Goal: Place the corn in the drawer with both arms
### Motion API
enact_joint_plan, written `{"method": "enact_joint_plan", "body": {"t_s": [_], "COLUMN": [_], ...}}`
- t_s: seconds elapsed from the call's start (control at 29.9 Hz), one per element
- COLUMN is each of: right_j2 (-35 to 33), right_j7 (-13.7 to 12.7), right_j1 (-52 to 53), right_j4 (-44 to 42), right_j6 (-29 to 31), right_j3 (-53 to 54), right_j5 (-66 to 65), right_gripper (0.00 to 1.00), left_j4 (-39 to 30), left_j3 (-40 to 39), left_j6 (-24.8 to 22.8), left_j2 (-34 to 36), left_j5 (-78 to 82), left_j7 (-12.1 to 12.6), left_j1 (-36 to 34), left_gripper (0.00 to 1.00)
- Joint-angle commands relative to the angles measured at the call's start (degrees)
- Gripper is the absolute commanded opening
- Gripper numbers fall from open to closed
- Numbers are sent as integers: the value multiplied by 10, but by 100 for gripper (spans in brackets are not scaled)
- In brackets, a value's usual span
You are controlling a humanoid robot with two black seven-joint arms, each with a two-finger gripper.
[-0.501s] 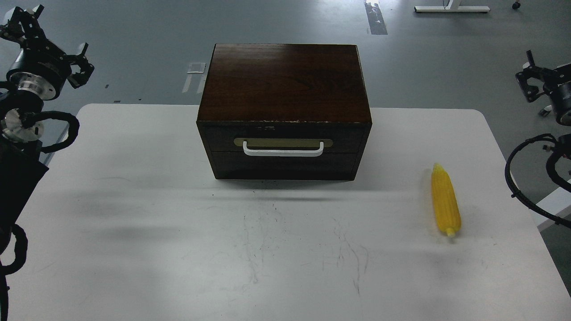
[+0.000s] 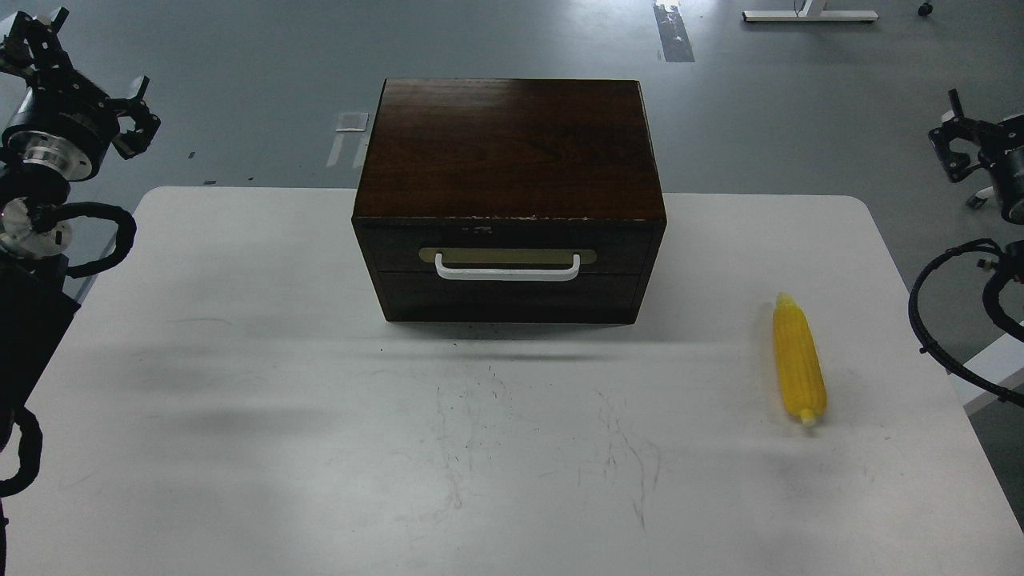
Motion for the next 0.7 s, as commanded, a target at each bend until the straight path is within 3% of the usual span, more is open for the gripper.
{"method": "enact_joint_plan", "body": {"t_s": [0.0, 0.13, 0.43, 0.67], "right_j2": [-3, -3, 2, 6], "right_j7": [-1, -1, -1, 0], "right_j1": [5, 5, 2, 2], "right_j4": [-4, -4, -17, -19], "right_j6": [0, 0, 0, 0], "right_j3": [0, 0, 0, -1], "right_j5": [-1, -1, -1, -1], "right_gripper": [100, 100, 100, 100], "left_j4": [2, -2, -13, -140], "left_j3": [13, 41, 111, 150], "left_j6": [0, 0, 0, 0], "left_j2": [10, 29, 35, 40], "left_j5": [4, 58, 272, 318], "left_j7": [0, -3, -9, -11], "left_j1": [-8, -35, -201, -269], "left_gripper": [98, 97, 95, 96]}}
